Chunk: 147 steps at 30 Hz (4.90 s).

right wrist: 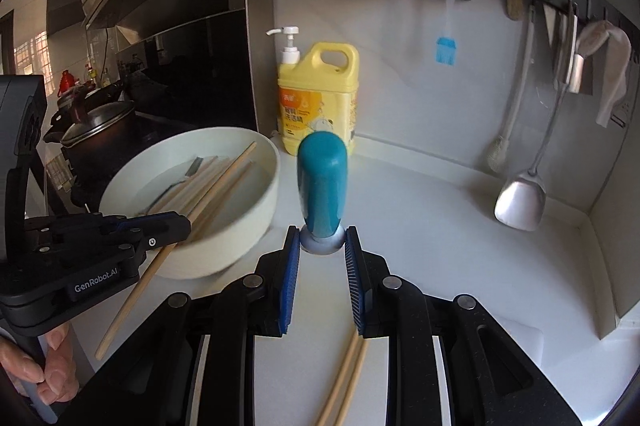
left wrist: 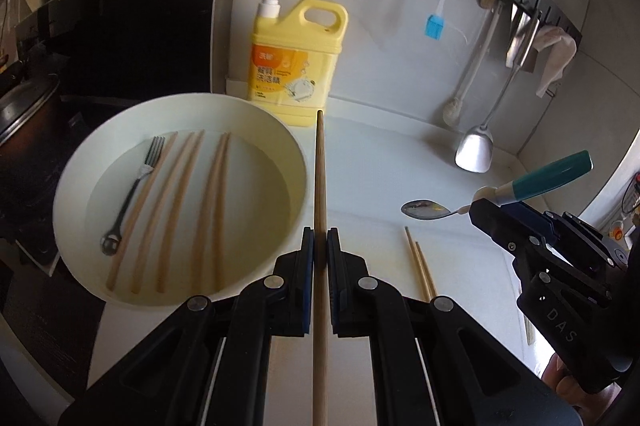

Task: Organize utensils
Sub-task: 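Lift the spoon and chopstick and carry both over the white water basin, then lower the spoon into the basin and open the right tool while the left releases its chopstick, then withdraw both open tools from the basin back over the last two chopsticks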

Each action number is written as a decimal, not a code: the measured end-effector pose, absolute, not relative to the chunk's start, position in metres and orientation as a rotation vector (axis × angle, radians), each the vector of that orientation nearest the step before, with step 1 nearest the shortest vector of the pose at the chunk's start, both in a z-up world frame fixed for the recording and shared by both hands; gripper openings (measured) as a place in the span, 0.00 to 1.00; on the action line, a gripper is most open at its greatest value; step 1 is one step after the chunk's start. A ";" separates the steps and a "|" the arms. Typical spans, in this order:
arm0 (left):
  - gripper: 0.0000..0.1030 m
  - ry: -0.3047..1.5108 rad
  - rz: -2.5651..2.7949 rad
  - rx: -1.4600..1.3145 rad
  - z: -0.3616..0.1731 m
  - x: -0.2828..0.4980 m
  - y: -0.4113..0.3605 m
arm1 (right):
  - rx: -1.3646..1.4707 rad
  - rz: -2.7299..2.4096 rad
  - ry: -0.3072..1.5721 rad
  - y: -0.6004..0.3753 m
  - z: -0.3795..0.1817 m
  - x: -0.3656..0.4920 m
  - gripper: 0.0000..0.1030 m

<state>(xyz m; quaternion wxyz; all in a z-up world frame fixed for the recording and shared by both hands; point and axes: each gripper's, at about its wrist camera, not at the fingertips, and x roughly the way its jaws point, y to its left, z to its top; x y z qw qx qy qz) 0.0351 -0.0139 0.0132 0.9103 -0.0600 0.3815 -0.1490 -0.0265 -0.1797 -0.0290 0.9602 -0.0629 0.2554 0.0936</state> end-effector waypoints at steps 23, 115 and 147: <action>0.07 0.838 -0.148 -0.141 -0.017 0.133 0.136 | -0.149 0.364 0.566 -0.033 -0.037 0.122 0.21; 0.94 0.874 -0.295 0.058 -0.019 0.011 -0.023 | 0.178 -0.093 0.885 -0.257 -0.126 -0.074 0.69; 0.94 0.944 -0.246 0.081 -0.058 -0.012 -0.048 | -0.017 -0.142 0.850 -0.251 -0.155 -0.054 0.69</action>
